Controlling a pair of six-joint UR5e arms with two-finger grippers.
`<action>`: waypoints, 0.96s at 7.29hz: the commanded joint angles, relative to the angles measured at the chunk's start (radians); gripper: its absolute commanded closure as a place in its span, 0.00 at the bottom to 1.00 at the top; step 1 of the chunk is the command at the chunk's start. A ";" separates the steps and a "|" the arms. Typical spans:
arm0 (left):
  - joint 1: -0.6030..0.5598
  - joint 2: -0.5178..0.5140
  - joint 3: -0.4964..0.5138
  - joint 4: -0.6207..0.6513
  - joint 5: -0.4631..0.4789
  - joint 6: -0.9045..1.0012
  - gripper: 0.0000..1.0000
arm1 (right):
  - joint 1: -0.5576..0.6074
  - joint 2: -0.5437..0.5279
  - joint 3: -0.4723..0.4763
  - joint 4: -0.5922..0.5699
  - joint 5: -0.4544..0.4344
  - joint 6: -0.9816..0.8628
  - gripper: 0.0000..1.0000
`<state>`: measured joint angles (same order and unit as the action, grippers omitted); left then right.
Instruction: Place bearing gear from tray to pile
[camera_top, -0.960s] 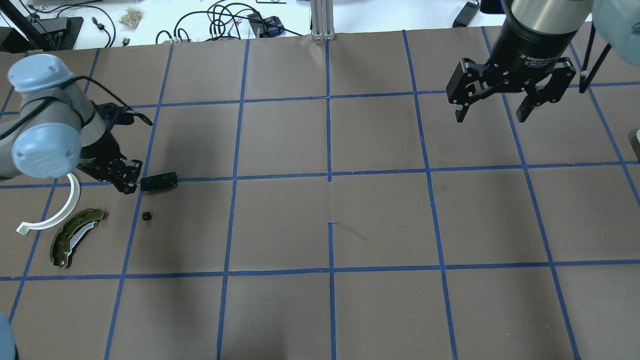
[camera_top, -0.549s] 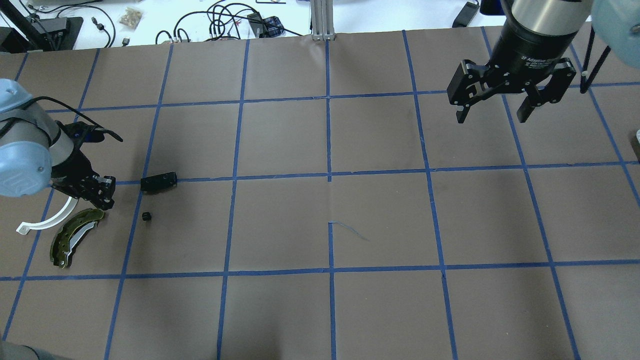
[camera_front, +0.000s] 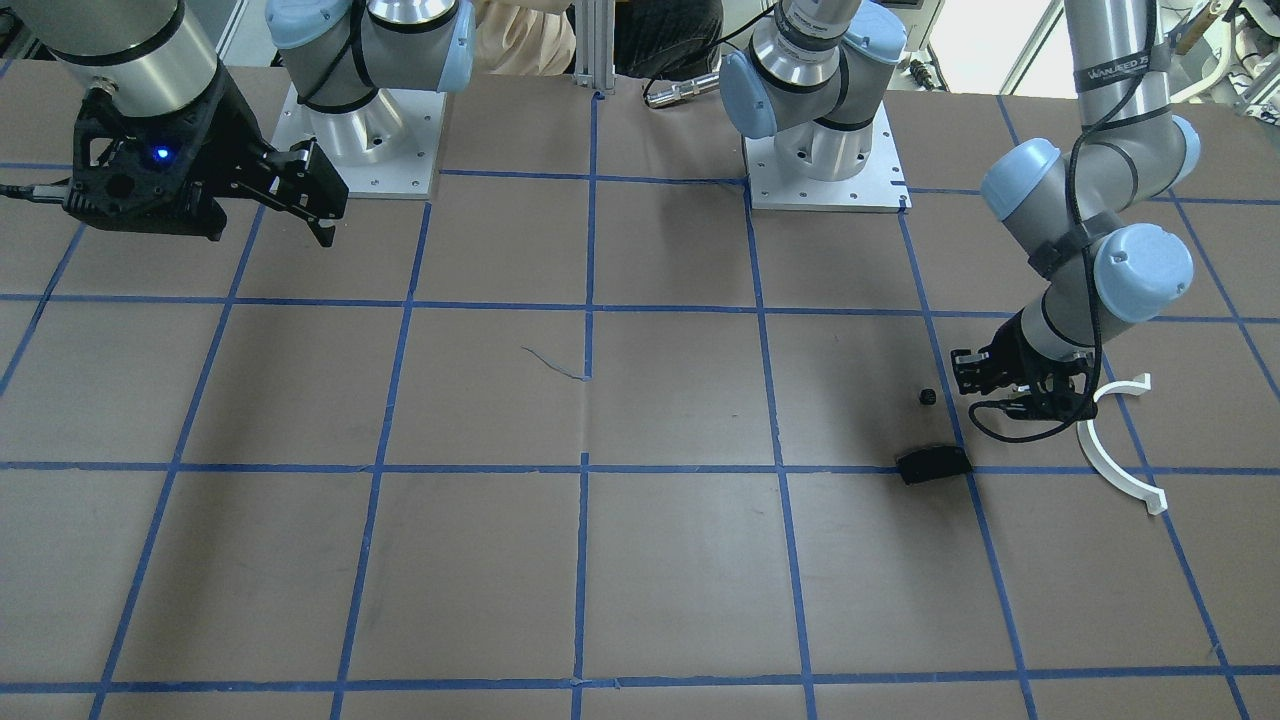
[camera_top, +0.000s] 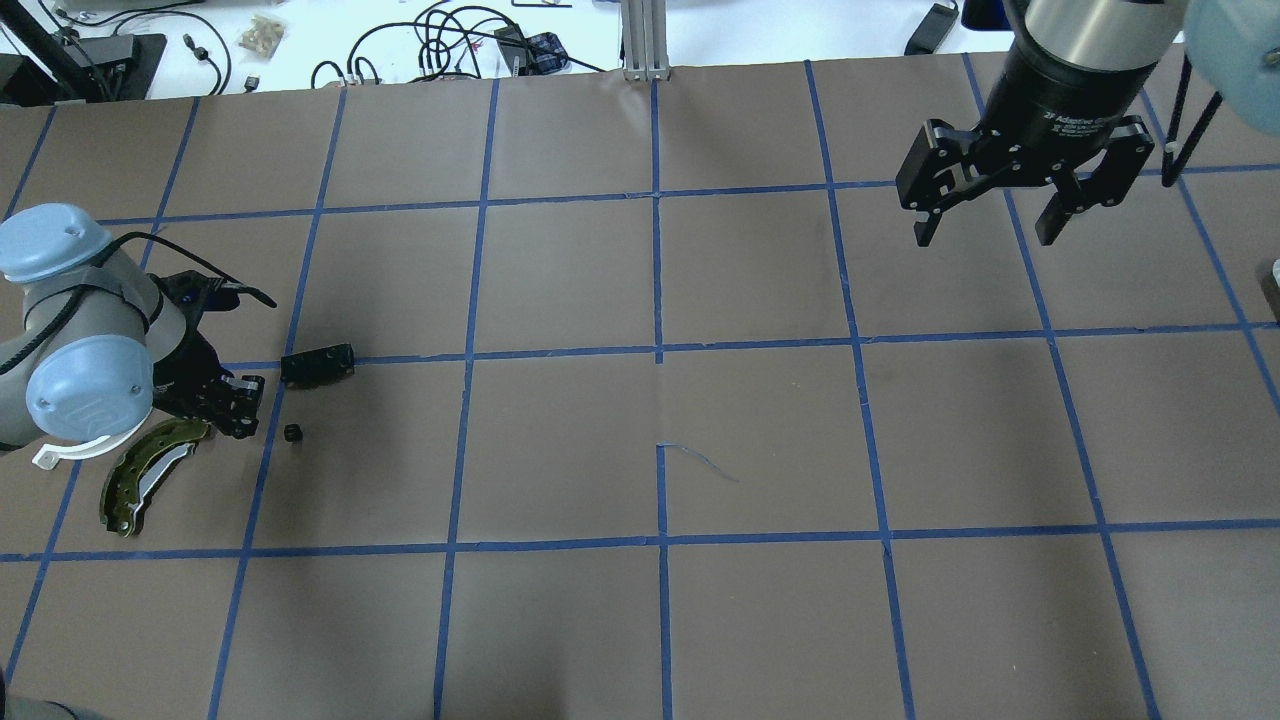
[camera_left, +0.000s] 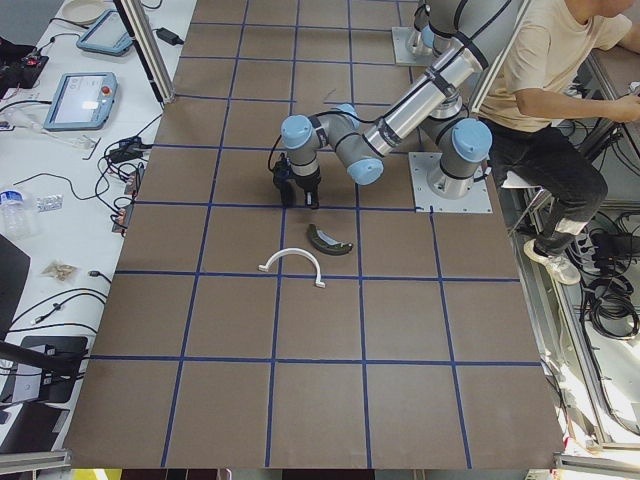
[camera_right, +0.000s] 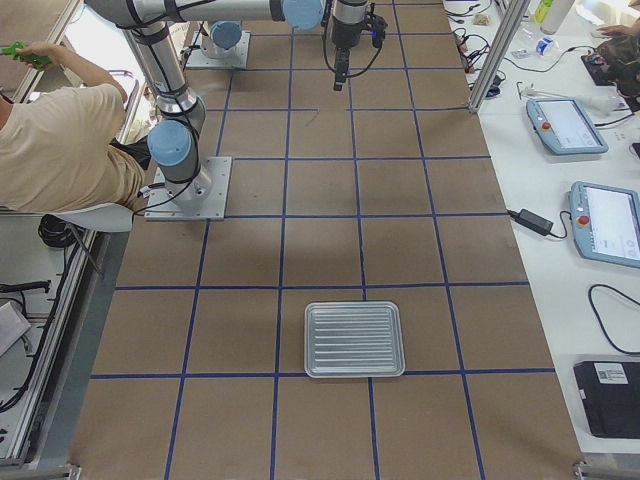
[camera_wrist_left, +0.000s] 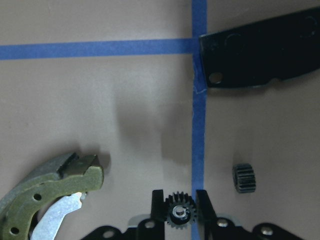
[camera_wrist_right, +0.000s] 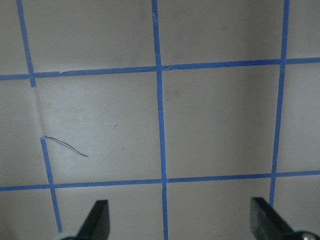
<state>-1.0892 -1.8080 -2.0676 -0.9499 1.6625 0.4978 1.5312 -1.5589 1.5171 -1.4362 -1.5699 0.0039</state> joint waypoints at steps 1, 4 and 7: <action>0.000 0.003 0.001 0.003 -0.023 -0.002 1.00 | 0.000 0.000 0.000 0.000 0.001 0.002 0.00; 0.000 0.004 0.003 0.002 -0.026 -0.002 0.00 | 0.000 0.000 0.003 0.002 0.001 0.004 0.00; -0.050 0.056 0.180 -0.194 -0.020 -0.013 0.00 | 0.000 -0.001 0.031 -0.016 0.001 0.013 0.00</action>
<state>-1.1055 -1.7741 -1.9903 -1.0115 1.6407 0.4915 1.5315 -1.5600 1.5408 -1.4431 -1.5676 0.0141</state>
